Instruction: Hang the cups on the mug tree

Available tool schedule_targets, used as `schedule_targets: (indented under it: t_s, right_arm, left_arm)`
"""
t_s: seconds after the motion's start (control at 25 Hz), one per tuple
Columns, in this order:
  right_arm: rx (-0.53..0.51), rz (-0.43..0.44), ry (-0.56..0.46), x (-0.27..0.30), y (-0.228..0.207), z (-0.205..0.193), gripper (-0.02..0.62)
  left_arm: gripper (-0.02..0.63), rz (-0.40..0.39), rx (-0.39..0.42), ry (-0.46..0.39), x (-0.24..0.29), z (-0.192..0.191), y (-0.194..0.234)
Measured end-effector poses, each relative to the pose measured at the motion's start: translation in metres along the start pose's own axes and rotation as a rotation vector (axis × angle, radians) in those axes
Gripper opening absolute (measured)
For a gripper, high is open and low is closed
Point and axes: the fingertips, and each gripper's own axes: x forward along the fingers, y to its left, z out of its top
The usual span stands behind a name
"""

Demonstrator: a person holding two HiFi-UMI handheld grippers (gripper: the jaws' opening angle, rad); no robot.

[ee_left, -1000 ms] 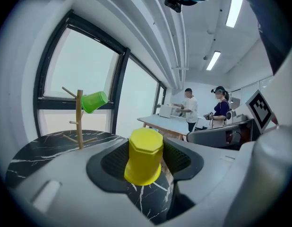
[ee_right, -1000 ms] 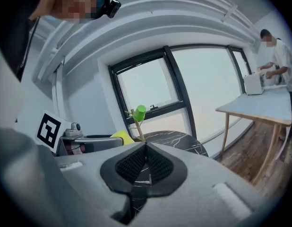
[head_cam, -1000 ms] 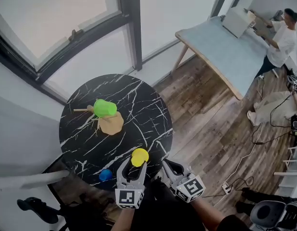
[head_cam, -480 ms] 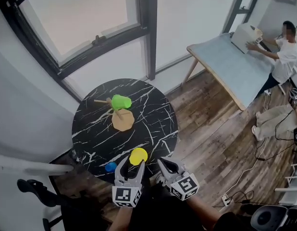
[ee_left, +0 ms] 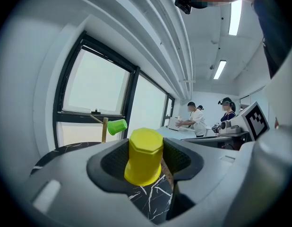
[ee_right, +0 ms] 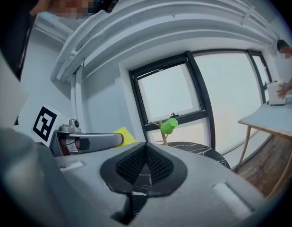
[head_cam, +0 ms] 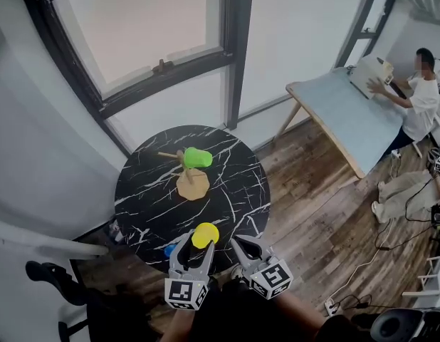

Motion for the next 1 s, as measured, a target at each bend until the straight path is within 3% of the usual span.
schedule_targets:
  t_s: [1.0]
  right_arm:
    - [-0.056,-0.009,0.02,0.074,0.08,0.014,0.003]
  left_arm:
    - [0.227,0.009,-0.039,-0.02,-0.057,0.035,0.112]
